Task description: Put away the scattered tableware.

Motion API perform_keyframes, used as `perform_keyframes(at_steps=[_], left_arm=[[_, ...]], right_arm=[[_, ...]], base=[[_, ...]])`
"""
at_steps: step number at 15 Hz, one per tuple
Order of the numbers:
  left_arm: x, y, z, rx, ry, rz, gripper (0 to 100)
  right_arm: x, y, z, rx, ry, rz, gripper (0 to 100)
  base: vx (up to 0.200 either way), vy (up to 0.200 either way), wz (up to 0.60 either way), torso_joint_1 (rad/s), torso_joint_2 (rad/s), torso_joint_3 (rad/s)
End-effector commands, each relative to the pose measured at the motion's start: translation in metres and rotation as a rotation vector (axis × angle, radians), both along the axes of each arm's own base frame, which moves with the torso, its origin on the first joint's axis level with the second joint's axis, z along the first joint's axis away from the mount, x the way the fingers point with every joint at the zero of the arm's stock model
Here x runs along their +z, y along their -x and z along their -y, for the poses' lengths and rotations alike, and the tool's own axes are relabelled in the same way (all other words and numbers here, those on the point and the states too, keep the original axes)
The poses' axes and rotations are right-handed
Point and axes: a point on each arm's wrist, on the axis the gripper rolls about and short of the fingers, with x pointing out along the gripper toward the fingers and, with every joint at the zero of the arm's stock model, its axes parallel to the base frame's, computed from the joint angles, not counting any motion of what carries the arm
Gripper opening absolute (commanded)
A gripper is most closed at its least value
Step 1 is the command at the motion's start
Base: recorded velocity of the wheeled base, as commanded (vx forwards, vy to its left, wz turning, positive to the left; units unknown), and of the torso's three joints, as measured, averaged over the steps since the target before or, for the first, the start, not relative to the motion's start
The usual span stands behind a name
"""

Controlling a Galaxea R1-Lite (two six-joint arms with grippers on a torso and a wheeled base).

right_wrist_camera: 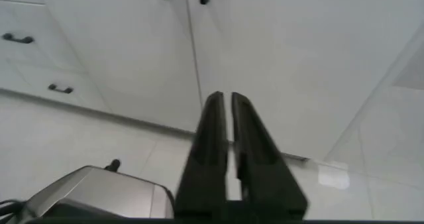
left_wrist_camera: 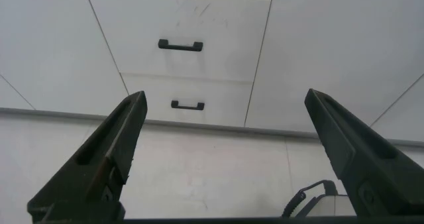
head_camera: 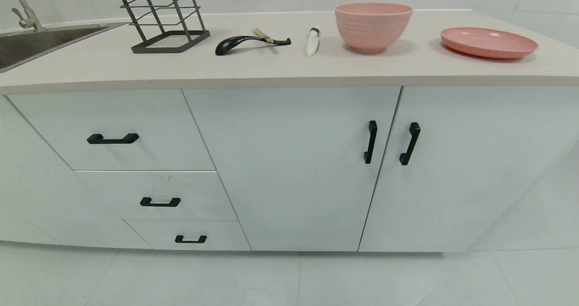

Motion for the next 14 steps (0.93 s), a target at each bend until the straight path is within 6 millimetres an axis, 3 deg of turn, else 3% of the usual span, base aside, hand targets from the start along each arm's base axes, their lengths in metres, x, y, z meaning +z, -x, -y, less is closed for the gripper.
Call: perform_keyframes(at_steps=[1,9,12,14], left_arm=[[0.000,0.000,0.000,-0.001,0.000,0.000,100],[0.000,0.000,0.000,-0.005,-0.020,-0.001,100],[0.000,0.000,0.000,-0.007,-0.028,-0.001,100],[0.004,0.000,0.001,-0.023,-0.061,0.040,100]], right_arm=[[0.039,-0.042,-0.005,0.163,0.006,-0.066,100],[0.047,-0.116,-0.020,0.358,0.094,0.016,100],[0.044,-0.161,-0.029,0.451,0.131,0.096,100],[0.043,-0.172,-0.032,0.522,0.140,0.109,100]], base=[[0.000,0.000,0.00,0.000,0.00,0.000],[0.000,0.000,0.00,0.000,0.00,0.000],[0.000,0.000,0.00,0.000,0.00,0.000],[0.000,0.000,0.00,0.000,0.00,0.000]])
